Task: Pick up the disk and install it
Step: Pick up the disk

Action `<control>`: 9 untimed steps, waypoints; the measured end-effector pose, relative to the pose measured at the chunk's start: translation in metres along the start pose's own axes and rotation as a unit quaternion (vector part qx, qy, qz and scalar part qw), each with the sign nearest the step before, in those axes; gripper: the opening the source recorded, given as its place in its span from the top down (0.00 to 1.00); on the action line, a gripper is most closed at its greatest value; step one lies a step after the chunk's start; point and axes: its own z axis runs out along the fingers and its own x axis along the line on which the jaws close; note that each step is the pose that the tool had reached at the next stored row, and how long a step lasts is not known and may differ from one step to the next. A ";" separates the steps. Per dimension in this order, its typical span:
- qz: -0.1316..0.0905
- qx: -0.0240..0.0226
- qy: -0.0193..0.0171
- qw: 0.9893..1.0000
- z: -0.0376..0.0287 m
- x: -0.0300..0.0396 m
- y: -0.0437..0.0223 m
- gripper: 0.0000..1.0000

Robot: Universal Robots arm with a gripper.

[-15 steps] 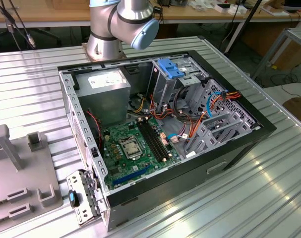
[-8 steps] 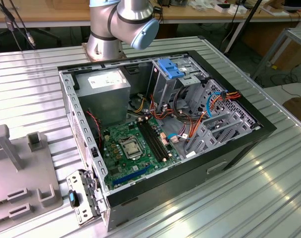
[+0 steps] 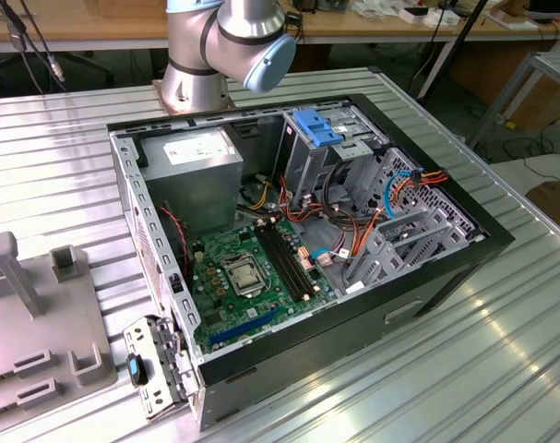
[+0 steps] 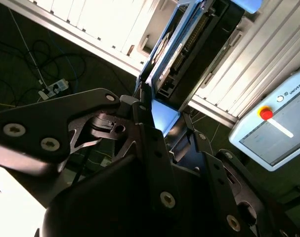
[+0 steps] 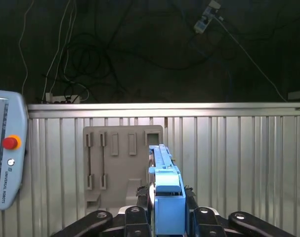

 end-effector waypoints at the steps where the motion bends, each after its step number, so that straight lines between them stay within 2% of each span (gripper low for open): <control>1: 0.000 0.000 0.000 1.000 -0.0018 0.0000 0.0000 0.63; 9: 0.000 0.000 0.000 1.000 -0.0014 -0.0001 -0.0007 0.63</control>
